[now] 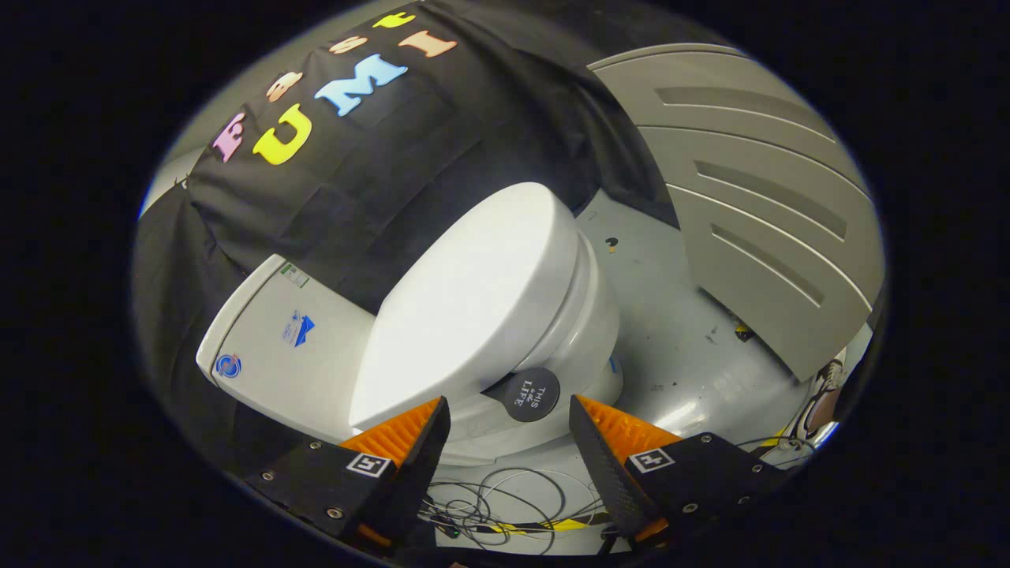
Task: Open the toilet lid.
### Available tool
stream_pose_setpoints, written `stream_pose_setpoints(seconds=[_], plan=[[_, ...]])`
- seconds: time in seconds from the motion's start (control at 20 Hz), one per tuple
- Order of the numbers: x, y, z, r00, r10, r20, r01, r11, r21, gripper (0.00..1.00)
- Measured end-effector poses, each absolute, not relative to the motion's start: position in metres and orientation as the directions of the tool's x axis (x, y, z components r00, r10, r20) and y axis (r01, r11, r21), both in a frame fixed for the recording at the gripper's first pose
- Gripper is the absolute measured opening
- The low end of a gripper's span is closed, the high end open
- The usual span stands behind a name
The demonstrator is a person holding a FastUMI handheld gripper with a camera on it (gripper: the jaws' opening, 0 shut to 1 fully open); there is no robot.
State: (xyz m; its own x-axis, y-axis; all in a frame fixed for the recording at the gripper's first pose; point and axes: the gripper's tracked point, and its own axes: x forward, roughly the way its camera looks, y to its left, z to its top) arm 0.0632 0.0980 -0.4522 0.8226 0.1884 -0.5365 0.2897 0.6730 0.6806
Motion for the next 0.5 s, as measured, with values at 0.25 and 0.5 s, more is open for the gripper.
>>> stream_pose_setpoints(seconds=[0.25, 0.5], plan=[[0.081, 0.097, -0.468, 0.862, 0.184, -0.473, 0.341, 0.479, 0.809, 0.83], [0.098, 0.098, -0.475, 0.913, 0.157, -0.376, 0.328, 0.262, 0.907, 0.57]])
